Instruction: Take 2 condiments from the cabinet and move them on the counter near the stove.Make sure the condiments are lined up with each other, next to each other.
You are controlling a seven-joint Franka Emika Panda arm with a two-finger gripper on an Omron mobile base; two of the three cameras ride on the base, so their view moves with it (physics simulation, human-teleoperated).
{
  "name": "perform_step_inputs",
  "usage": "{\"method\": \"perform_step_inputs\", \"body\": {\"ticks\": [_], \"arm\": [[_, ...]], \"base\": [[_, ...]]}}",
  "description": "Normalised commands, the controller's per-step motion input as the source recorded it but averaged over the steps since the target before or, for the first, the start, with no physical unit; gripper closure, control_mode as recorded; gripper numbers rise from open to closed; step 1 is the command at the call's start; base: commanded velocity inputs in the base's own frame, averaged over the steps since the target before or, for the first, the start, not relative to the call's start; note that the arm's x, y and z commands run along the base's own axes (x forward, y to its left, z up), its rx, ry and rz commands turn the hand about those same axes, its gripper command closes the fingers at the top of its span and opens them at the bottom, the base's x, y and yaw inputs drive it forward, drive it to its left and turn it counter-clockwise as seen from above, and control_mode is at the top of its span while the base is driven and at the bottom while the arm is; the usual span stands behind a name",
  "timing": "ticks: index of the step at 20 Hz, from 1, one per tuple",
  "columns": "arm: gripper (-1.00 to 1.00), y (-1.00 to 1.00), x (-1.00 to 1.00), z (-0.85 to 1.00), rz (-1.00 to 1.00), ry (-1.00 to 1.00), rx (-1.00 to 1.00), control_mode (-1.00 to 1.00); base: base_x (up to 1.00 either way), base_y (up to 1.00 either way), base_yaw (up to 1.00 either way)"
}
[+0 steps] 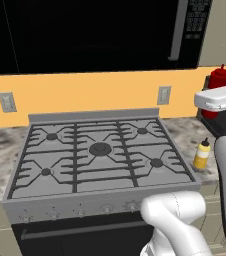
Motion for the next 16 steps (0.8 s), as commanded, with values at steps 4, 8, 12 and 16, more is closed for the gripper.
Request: {"method": "perform_step_inputs", "body": {"ticks": [4,8,12,16], "arm": [[1.0,0.0,0.0,0.0,0.0,0.0,0.0,1.0],[1.0,-0.01,0.15,-0.09,0.0,0.01,0.0,-1.0],[1.0,-0.26,0.25,-0.26,0.04,0.05,-0.01,-1.0],[1.0,-0.49,0.08,-0.36,0.13,0.1,-0.05,-1.0]], "base": [[0.01,0.0,0.0],[0.03,0.0,0.0],[0.0,0.0,0.0],[0.0,0.0,0.0]]}}
